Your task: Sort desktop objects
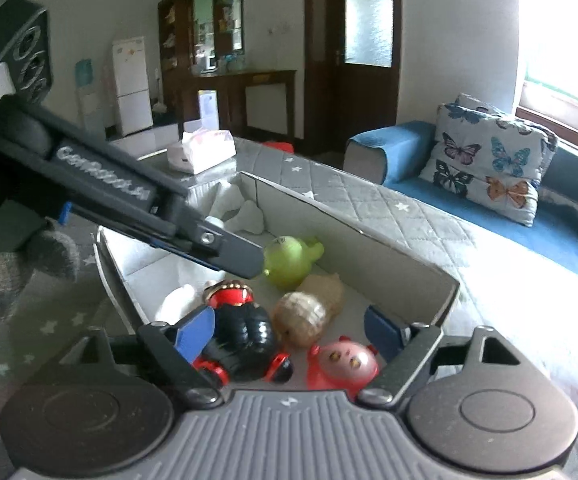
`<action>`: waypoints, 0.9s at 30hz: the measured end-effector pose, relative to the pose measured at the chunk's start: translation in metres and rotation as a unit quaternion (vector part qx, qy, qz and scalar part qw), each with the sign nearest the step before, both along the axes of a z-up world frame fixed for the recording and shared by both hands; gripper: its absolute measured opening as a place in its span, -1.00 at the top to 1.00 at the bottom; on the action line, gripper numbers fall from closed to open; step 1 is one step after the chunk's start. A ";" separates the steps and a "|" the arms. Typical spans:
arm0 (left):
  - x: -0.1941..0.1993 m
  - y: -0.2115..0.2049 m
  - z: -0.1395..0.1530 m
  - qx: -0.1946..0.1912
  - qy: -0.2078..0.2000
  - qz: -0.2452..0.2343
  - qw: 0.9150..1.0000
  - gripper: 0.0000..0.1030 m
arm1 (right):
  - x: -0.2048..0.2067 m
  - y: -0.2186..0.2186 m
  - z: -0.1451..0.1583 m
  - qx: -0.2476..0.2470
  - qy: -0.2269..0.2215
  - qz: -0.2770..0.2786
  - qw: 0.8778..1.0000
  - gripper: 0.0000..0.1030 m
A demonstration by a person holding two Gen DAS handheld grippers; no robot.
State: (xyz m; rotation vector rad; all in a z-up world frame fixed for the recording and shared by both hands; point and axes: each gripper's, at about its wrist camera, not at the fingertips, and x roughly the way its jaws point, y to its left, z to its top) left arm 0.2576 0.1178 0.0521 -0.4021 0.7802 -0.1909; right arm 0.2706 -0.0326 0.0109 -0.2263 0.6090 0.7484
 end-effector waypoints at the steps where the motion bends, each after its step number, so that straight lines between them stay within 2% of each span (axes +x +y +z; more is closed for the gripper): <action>1: -0.008 -0.001 0.002 0.005 -0.005 0.001 1.000 0.34 | -0.007 -0.002 0.001 0.002 -0.002 -0.005 1.000 -0.75; 6: -0.039 -0.003 0.004 0.025 -0.018 0.006 0.999 0.34 | -0.030 -0.007 0.005 0.017 0.001 -0.024 1.000 -0.82; 11: -0.069 -0.001 0.003 0.040 -0.025 0.025 0.999 0.34 | -0.058 -0.009 0.008 0.024 -0.003 -0.039 0.999 -1.00; 15: -0.088 0.001 0.003 0.056 -0.034 0.041 0.997 0.34 | -0.074 -0.010 0.007 0.027 0.003 -0.053 0.998 -1.00; 22: -0.111 -0.002 -0.005 0.107 -0.034 0.069 0.991 0.34 | -0.092 -0.007 0.000 0.019 -0.010 -0.088 0.996 -1.00; 25: -0.118 -0.006 -0.010 0.140 -0.033 0.082 0.986 0.34 | -0.096 -0.006 -0.002 0.021 -0.008 -0.104 0.994 -1.00; 27: -0.120 -0.006 -0.013 0.145 -0.032 0.088 0.985 0.34 | -0.097 -0.007 -0.004 0.023 -0.002 -0.117 0.993 -1.00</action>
